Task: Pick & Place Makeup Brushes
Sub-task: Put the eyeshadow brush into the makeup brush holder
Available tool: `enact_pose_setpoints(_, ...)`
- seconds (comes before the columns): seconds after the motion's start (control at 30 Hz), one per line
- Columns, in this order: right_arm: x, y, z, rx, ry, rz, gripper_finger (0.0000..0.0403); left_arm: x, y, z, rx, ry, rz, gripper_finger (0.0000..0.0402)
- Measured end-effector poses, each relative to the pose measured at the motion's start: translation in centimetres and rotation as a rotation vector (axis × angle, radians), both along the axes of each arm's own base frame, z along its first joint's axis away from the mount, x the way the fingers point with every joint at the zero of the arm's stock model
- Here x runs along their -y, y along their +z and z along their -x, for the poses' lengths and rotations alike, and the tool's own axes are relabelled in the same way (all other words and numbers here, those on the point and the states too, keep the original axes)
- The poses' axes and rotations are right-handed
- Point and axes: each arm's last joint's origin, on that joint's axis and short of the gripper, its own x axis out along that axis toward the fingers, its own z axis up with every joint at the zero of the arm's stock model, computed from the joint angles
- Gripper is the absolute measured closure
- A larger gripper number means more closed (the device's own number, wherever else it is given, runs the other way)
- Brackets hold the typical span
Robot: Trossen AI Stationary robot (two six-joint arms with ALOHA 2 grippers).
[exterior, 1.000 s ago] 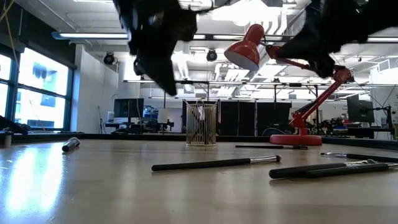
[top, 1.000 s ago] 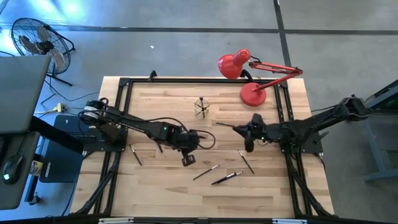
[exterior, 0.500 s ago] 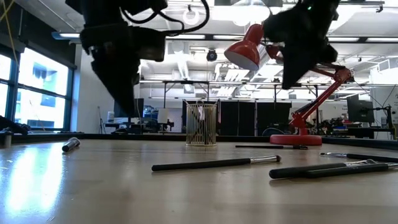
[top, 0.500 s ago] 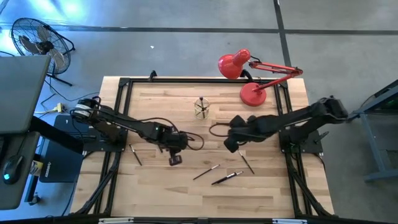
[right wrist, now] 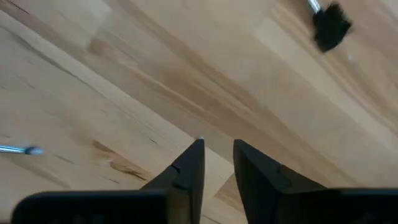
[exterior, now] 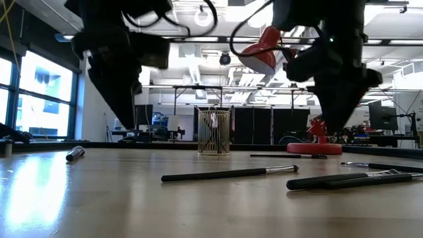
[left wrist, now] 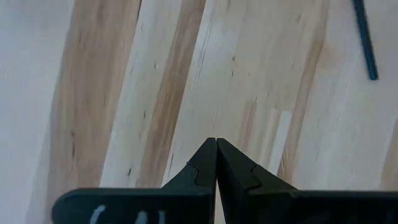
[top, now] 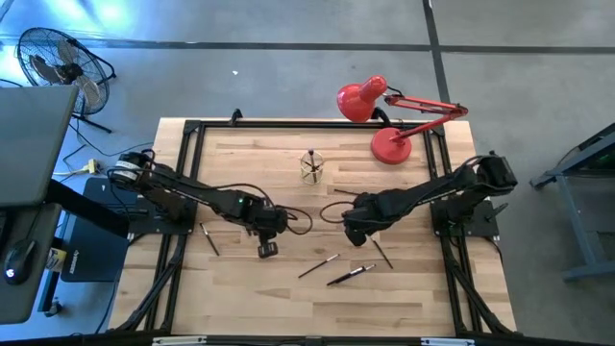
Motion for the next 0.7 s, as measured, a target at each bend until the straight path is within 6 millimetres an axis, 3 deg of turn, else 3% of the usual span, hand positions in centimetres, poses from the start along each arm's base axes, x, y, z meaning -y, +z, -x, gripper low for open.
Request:
enact_pose_setpoints(0.23, -0.6, -1.9, 0.7, 0.012, 0.029, -0.040, 0.0301, 0.8, 1.9, 0.4, 0.112, 0.024, -0.018, 0.0401)
enact_pose_setpoints(0.7, -0.5, -4.7, 1.7, 0.068, 0.035, -0.069, 0.0330, 0.9, 2.0, 0.0, 0.144, 0.022, 0.011, 0.0401)
